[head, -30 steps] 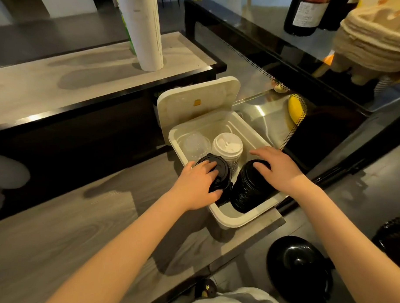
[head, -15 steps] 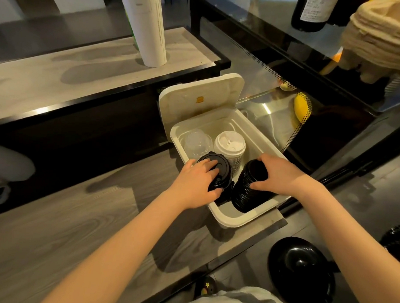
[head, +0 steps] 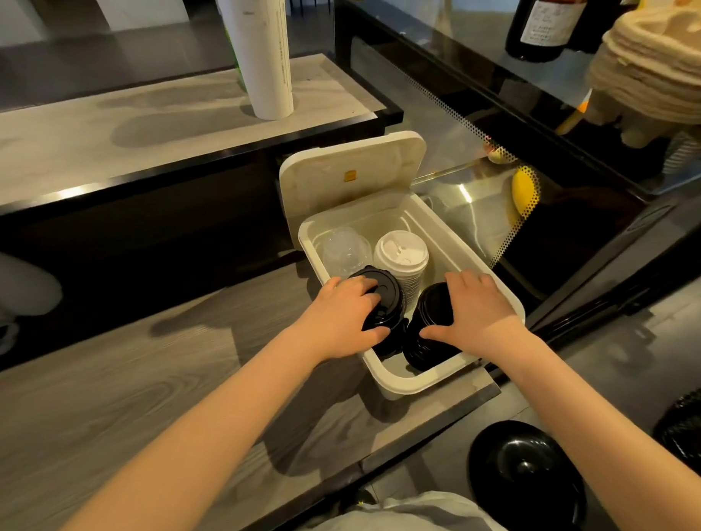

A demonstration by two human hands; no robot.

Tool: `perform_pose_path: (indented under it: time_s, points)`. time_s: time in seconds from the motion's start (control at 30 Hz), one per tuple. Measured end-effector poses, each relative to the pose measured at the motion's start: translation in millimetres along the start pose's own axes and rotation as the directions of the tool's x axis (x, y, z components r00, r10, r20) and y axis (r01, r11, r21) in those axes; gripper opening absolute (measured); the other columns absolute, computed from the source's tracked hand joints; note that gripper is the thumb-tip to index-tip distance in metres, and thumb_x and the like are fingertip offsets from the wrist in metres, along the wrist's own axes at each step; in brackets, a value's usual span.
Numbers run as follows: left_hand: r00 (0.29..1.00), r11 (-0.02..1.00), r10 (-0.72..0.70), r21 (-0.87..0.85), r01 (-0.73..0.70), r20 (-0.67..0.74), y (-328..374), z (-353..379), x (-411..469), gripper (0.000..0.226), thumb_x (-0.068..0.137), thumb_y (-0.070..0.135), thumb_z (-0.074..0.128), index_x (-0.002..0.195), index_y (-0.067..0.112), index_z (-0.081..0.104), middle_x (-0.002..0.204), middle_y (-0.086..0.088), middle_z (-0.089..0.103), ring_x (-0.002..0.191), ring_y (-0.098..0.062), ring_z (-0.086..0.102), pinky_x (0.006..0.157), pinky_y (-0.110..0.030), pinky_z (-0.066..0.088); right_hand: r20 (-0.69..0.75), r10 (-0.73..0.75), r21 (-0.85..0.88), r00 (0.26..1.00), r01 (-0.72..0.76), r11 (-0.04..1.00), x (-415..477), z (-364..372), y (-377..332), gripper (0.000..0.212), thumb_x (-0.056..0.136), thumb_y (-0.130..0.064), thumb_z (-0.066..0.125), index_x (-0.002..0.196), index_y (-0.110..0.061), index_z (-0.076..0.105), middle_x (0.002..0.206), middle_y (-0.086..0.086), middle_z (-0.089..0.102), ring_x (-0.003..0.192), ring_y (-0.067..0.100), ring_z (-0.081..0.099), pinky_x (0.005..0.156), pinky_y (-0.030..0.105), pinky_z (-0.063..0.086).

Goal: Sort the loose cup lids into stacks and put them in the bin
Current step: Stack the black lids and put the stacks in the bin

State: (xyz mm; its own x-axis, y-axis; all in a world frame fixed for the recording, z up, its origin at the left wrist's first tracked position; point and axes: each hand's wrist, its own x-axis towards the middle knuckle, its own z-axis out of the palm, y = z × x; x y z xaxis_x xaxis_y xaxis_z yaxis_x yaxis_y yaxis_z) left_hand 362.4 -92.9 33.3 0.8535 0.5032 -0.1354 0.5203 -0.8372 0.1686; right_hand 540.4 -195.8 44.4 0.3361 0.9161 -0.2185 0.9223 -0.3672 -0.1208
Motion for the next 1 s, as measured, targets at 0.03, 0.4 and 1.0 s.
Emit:
perform_pose_path:
  time_s: [0.03, 0.4, 1.0]
  points:
    - [1.000, 1.000, 0.005, -0.023, -0.006, -0.011, -0.9, -1.1, -0.1, 0.059, 0.090, 0.047, 0.049, 0.138, 0.013, 0.046, 0.151, -0.008, 0.031, 0.138, -0.023, 0.027, 0.113, -0.039, 0.019, 0.009, 0.004, 0.009, 1.000, -0.004, 1.000, -0.9, -1.8, 0.9, 0.095, 0.074, -0.064, 0.063, 0.143, -0.011, 0.023, 0.142, 0.008, 0.033, 0.132, 0.029, 0.027, 0.108, 0.037, 0.030]
    - [0.943, 0.996, -0.074, -0.063, 0.056, -0.324, -29.0, -63.9, 8.9, 0.048, 0.091, 0.032, 0.054, 0.132, 0.008, 0.051, 0.145, -0.010, 0.039, 0.137, -0.023, 0.031, 0.112, -0.041, 0.028, -0.254, -0.052, 0.063, 0.966, 0.070, 0.996, 36.0, -57.1, -22.7, 0.060, 0.089, -0.051, 0.052, 0.137, -0.018, 0.038, 0.140, 0.005, 0.041, 0.128, 0.027, 0.036, 0.097, 0.041, 0.039]
    - [0.826, 0.747, -0.560, -0.394, 0.536, 0.062, -90.3, -155.5, 57.8, 0.054, 0.097, 0.046, 0.037, 0.135, 0.008, 0.046, 0.135, -0.010, 0.050, 0.120, -0.025, 0.048, 0.091, -0.031, 0.039, 0.138, -0.232, 0.033, 0.963, 0.230, 0.973, 168.2, -161.1, -63.7, 0.062, 0.090, -0.062, 0.040, 0.132, -0.016, 0.050, 0.135, 0.006, 0.050, 0.124, 0.024, 0.046, 0.096, 0.034, 0.036]
